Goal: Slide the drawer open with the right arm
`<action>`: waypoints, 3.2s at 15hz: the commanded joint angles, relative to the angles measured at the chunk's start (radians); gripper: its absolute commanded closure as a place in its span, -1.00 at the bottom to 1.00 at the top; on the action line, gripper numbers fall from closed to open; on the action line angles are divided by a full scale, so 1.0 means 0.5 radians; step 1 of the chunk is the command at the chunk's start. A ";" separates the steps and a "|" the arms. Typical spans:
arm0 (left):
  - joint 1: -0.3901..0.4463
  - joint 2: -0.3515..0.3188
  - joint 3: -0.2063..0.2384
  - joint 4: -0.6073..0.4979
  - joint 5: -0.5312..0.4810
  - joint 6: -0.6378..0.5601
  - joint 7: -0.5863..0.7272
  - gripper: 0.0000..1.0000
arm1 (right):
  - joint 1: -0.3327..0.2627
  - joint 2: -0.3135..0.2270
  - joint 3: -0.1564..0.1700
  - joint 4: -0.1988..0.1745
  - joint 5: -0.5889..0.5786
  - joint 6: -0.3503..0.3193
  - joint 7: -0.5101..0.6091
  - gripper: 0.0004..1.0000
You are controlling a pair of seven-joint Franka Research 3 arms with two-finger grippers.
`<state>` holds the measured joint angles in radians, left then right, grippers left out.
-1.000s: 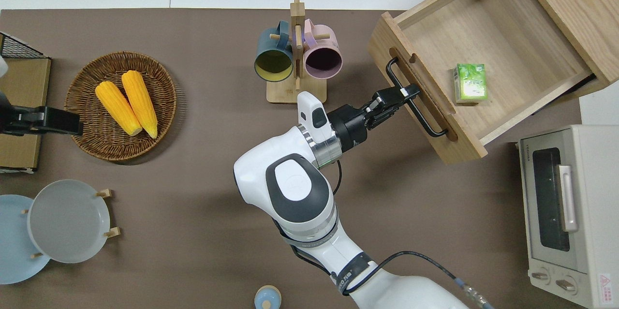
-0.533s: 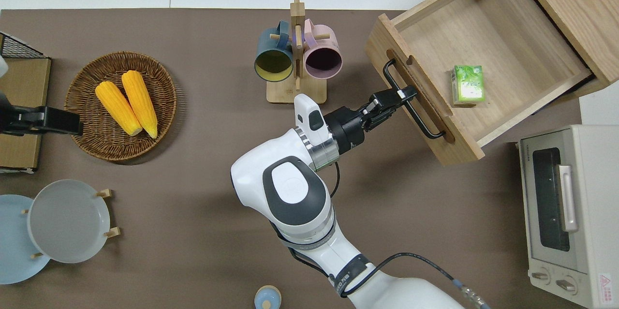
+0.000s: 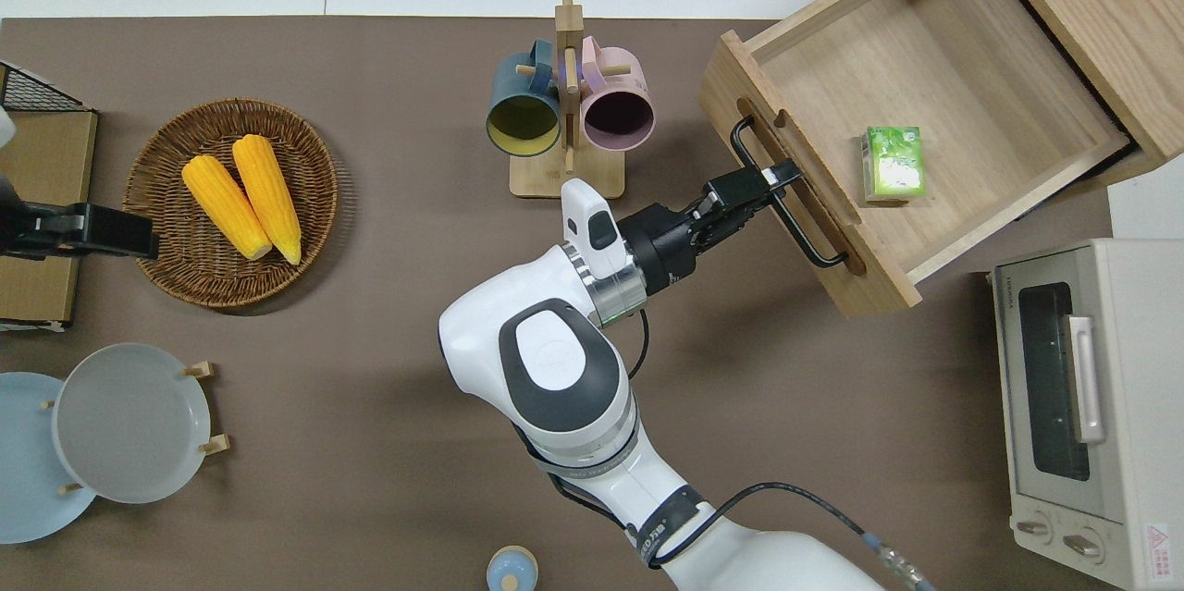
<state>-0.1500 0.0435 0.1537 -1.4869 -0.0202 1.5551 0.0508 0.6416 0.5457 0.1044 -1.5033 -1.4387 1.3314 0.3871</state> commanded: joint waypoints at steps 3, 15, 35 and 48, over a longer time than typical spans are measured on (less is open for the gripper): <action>-0.034 0.026 0.033 0.041 0.025 0.001 0.015 -1.00 | 0.039 0.001 -0.016 0.119 0.094 -0.073 0.143 -0.97; -0.034 0.026 0.033 0.041 0.025 0.001 0.015 -0.99 | 0.042 -0.002 -0.016 0.352 0.539 -0.052 0.336 -0.97; -0.034 0.026 0.033 0.041 0.025 0.001 0.015 -0.99 | -0.405 -0.413 0.040 0.776 1.791 0.019 -0.019 -0.97; -0.034 0.026 0.033 0.041 0.025 0.001 0.015 -1.00 | -0.924 -0.591 -0.009 0.715 2.540 0.019 -0.415 -0.97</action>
<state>-0.1500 0.0435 0.1537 -1.4869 -0.0202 1.5551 0.0508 0.2395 0.2797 0.1059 -1.1024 -0.2323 1.3190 0.2531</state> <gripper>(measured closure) 0.000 0.013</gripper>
